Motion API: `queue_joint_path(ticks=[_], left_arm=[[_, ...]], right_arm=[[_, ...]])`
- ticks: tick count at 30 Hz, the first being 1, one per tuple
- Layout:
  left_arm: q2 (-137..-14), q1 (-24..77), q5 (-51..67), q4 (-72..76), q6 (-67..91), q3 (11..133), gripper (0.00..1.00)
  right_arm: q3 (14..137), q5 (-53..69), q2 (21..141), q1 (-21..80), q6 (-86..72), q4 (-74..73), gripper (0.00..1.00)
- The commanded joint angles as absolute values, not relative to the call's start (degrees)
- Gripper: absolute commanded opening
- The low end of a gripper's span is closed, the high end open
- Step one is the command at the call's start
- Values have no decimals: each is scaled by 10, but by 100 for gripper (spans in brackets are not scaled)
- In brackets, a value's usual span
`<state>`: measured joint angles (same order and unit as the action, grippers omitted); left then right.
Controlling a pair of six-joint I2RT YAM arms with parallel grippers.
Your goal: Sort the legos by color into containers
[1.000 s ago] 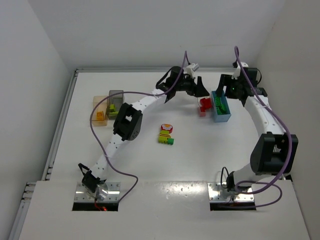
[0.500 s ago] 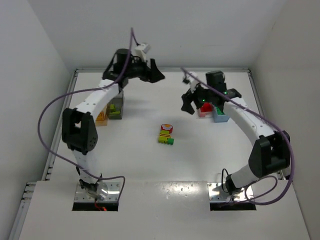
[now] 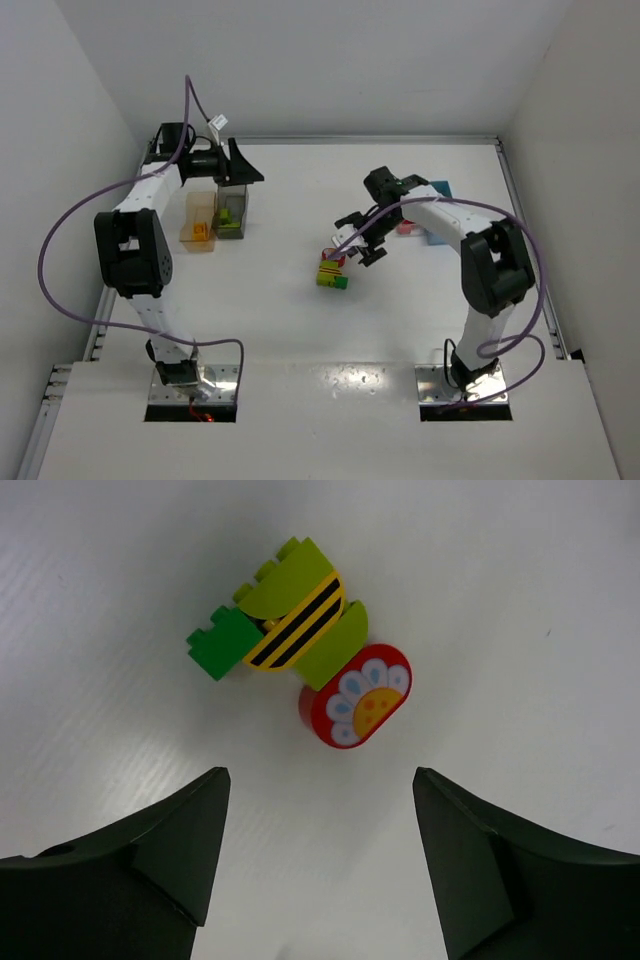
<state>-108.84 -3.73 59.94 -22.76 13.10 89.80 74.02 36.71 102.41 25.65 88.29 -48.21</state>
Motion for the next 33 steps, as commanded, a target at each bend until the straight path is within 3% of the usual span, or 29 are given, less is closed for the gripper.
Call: queue_joint_path(ticks=[1, 7, 11, 13, 20, 28, 33], left_arm=[[-1071, -41, 684, -233, 113, 890, 79], [-1048, -41, 671, -233, 107, 858, 79], [-1021, -47, 664, -233, 107, 835, 79], [-1015, -47, 657, -233, 107, 827, 79], [-997, -47, 639, -238, 113, 795, 79], [-985, -47, 639, -233, 113, 779, 79], [-985, -47, 644, -233, 113, 779, 79]], right_arm=[[820, 422, 1067, 256, 1140, -589, 74], [877, 439, 1140, 256, 1329, -672, 72], [957, 416, 1207, 256, 1457, -804, 71], [948, 410, 1207, 256, 1508, -794, 71], [951, 403, 1233, 262, 1542, -762, 65], [926, 414, 1233, 278, 1552, -676, 65], [973, 431, 1255, 284, 1565, -688, 65]])
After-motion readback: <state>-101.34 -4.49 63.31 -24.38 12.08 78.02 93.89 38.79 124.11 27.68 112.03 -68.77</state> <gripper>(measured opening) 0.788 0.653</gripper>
